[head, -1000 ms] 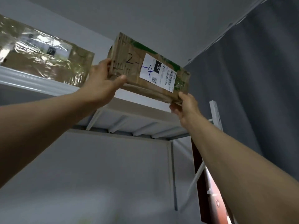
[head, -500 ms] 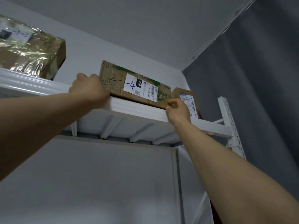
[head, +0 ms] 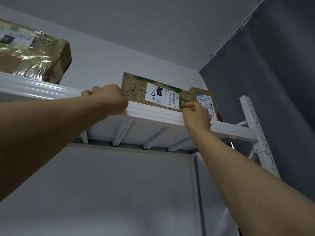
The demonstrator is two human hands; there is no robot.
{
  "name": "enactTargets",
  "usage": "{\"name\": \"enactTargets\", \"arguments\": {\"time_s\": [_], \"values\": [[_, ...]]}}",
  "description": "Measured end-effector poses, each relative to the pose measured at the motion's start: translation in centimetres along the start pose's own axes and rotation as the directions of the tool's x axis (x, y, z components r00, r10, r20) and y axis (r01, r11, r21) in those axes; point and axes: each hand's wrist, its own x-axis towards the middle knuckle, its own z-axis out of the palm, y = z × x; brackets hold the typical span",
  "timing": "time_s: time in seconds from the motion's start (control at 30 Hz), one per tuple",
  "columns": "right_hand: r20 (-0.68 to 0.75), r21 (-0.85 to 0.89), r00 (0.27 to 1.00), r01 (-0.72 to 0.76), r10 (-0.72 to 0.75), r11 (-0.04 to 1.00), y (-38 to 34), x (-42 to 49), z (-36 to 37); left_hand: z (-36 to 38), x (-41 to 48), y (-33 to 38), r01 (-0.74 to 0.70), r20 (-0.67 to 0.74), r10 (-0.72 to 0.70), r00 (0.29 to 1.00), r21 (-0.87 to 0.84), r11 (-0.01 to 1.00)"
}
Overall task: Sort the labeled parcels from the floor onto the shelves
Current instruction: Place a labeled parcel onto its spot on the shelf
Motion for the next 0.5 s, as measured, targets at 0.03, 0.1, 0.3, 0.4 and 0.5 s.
{"name": "enactTargets", "arguments": {"time_s": [0.03,0.1,0.3,0.4,0.5], "values": [[0.003,-0.004,1.0,0.008,-0.008,1.0,-0.1,0.0,0.0,0.0,0.2,0.1,0.016,0.004,-0.016,1.0,-0.005,1.0],[0.023,-0.02,0.999,0.033,-0.033,0.999,-0.2,0.1,0.0,-0.2,0.4,0.2,0.029,0.016,-0.029,0.999,0.022,0.999],[0.073,-0.044,0.977,0.204,-0.2,0.978,-1.1,-0.4,0.9,-0.9,-0.3,1.3,-0.038,0.05,0.029,0.998,0.179,0.983],[0.086,-0.039,0.959,0.272,-0.268,0.961,-1.6,-0.7,1.7,-1.6,-0.9,2.5,-0.083,0.1,0.073,0.992,0.106,0.991],[0.1,-0.054,0.945,0.317,-0.311,0.947,-1.7,-1.1,2.0,-1.6,-1.1,3.4,-0.073,0.143,0.067,0.987,0.042,0.996]]}}
